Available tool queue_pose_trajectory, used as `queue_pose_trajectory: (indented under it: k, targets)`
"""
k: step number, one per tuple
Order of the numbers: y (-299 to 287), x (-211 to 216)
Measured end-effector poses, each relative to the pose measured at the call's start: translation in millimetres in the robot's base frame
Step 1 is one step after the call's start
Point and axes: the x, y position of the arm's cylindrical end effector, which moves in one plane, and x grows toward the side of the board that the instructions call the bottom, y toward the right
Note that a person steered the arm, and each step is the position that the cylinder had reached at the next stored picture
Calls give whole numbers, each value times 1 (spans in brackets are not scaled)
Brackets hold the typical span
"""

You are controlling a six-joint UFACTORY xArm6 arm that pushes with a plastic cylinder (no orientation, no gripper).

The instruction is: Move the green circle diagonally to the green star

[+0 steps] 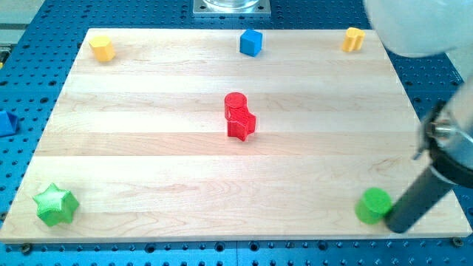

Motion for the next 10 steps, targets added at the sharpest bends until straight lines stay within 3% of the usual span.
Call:
queue_pose_trajectory:
  k: [1, 3, 4, 5, 6, 8, 10]
  targets:
    - [-39, -17]
    - [-22, -33]
    - [-51, -33]
    - [-119, -46]
    - [-168, -77]
    - [-164, -79]
    - [-154, -142]
